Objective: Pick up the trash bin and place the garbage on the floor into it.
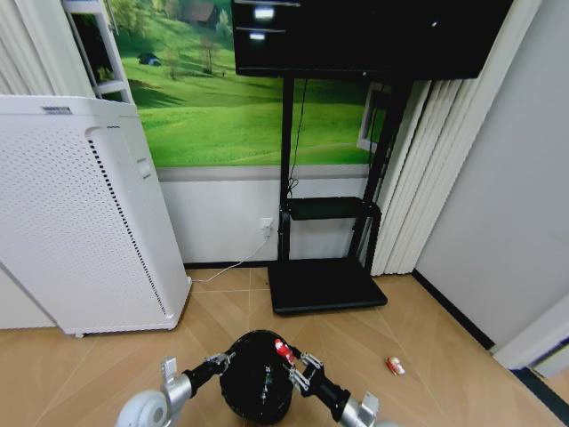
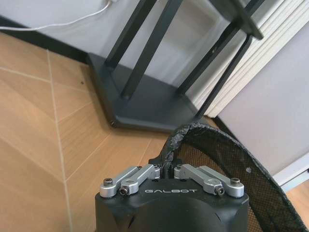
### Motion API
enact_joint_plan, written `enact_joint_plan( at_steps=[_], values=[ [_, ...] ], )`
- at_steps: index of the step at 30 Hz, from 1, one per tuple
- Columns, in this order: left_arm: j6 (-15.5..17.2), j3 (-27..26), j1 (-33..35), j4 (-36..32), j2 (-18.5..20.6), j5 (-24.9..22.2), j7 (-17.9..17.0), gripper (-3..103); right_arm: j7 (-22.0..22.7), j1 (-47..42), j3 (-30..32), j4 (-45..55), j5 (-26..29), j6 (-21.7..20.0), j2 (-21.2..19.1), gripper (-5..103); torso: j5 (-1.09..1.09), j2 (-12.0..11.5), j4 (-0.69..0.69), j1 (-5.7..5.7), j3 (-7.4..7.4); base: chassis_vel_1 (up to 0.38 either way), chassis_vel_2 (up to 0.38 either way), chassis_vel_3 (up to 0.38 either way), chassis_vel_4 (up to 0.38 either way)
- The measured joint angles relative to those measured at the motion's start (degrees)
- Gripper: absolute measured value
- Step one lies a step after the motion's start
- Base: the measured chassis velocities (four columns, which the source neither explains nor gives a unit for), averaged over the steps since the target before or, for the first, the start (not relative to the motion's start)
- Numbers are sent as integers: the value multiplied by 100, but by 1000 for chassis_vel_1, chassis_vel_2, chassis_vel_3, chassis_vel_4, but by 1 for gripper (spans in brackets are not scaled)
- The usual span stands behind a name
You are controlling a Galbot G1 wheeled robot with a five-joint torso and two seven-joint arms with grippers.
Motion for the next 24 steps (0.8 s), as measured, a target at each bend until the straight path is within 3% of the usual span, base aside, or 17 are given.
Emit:
enact_joint_plan(
  at_steps=[8,11,14,24],
  values=[
    [-32,497,-371,214,96,-9,-83,7,-250,-39,-71,-130,-233,184,-2,33,0,0,0,0,0,0,0,0,0],
    [-104,693,-509,220,137,-16,30,7,-350,-37,-126,-180,-293,214,-10,33,-1,0,-1,0,0,0,0,0,0],
    [-216,933,-657,221,280,42,485,7,-414,-17,-187,-265,-382,260,-15,33,0,0,-1,0,0,0,0,0,0],
    [-337,928,-729,227,345,133,858,7,-442,62,-207,-444,-553,362,1,30,0,0,-1,0,0,0,0,0,0]
  ],
)
